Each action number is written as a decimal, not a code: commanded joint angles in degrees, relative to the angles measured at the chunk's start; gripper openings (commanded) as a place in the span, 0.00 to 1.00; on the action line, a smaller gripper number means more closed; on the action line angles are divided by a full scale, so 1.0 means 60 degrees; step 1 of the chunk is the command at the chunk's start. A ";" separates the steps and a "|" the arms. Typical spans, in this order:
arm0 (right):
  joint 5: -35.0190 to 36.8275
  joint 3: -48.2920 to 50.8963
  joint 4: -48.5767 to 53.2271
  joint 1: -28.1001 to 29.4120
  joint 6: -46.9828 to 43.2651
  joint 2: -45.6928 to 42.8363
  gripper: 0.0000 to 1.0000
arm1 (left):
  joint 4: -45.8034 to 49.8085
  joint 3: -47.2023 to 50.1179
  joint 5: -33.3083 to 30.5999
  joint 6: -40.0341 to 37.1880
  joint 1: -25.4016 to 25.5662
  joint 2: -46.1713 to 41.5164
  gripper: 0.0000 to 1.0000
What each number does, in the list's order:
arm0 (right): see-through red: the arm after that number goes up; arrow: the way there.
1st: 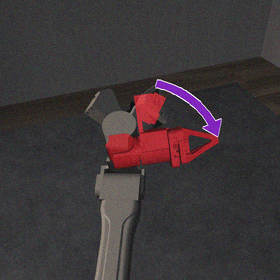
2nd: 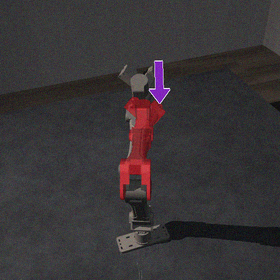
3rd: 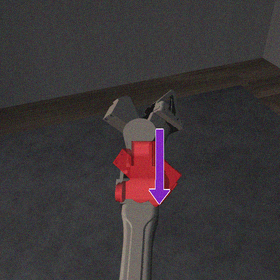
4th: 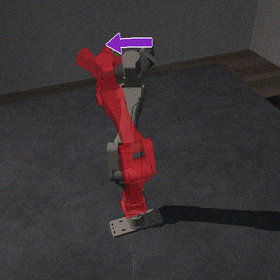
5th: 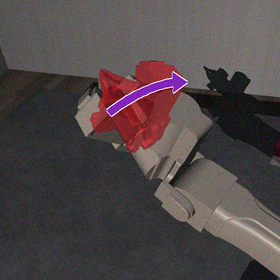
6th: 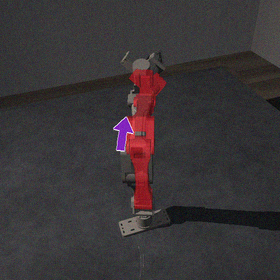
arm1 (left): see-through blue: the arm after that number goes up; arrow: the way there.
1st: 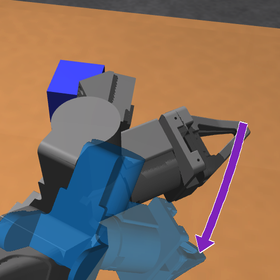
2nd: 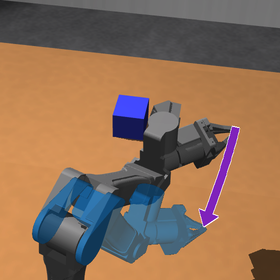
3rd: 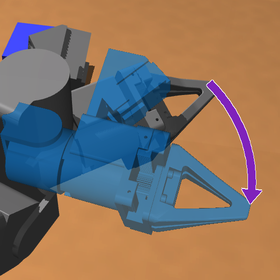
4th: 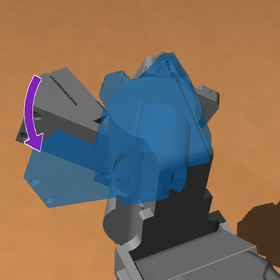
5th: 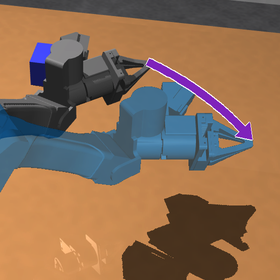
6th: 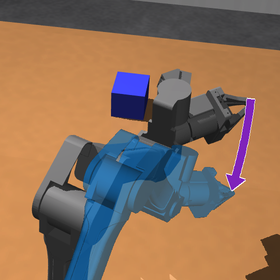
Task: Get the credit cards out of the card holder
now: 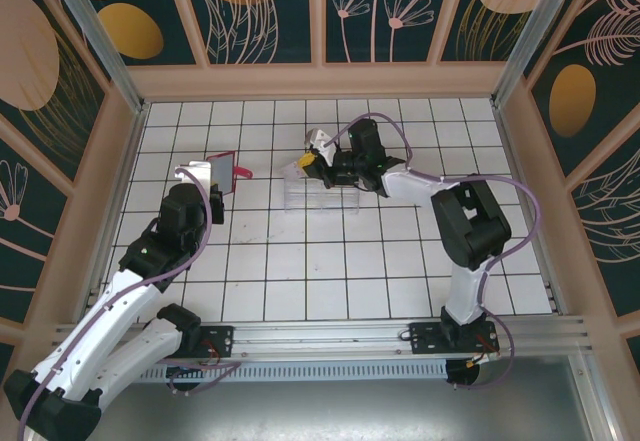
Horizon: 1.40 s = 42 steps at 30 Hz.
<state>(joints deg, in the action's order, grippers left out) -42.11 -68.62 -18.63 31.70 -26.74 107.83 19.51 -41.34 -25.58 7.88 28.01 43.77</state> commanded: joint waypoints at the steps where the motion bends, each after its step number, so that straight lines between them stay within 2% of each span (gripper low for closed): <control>1: -0.0070 -0.0380 0.0008 -0.0010 -0.0157 0.0245 0.00 | -0.0468 0.0040 -0.0197 -0.0141 -0.0039 -0.0029 0.00; 7: 0.0157 -0.0625 0.0261 -0.0006 -0.0126 0.0556 0.00 | -0.0468 0.0050 -0.0215 -0.0141 -0.0039 -0.0025 0.00; 9: 0.0279 -0.0647 0.0399 -0.0288 -0.0128 0.0632 0.00 | -0.0454 0.0057 -0.0230 -0.0141 -0.0039 -0.0034 0.00; 10: 0.0338 -0.0670 0.0493 -0.0301 -0.0121 0.0654 0.02 | -0.0453 0.0057 -0.0226 -0.0141 -0.0039 -0.0047 0.00; 14: 0.0719 -0.0670 0.0846 -0.0347 -0.0150 0.0741 0.19 | -0.0482 0.0057 -0.0233 -0.0132 -0.0039 -0.0062 0.00; 18: 0.1330 -0.0743 0.1281 -0.0376 -0.0325 0.0785 0.23 | -0.0490 0.0050 -0.0210 -0.0127 -0.0040 -0.0073 0.00; 23: 0.1627 -0.0907 0.1809 -0.0406 -0.0602 0.0778 0.24 | -0.0504 0.0039 -0.0190 -0.0112 -0.0039 -0.0063 0.00; 25: 0.1684 -0.1038 0.2075 -0.0389 -0.0729 0.0787 0.22 | -0.0497 0.0050 -0.0177 -0.0112 -0.0039 -0.0066 0.00; 27: 0.1612 -0.1089 0.2182 -0.0406 -0.0799 0.0764 0.05 | -0.0495 0.0050 -0.0175 -0.0110 -0.0040 -0.0086 0.00; 28: 0.1522 -0.1088 0.2183 -0.0406 -0.0812 0.0746 0.03 | -0.0497 0.0050 -0.0185 -0.0112 -0.0039 -0.0095 0.00; 36: 0.0823 -0.1083 0.1886 -0.0351 -0.0414 0.0749 0.00 | -0.0468 0.0058 -0.0228 -0.0097 -0.0039 -0.0204 0.00; 42: 0.0589 -0.0388 0.0697 -0.0347 -0.0005 0.0578 0.00 | -0.0468 0.0064 -0.0206 -0.0097 -0.0039 -0.0201 0.00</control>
<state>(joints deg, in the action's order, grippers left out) -36.71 -72.99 -10.00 29.61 -28.58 111.79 19.49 -41.28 -26.00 7.70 28.01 43.33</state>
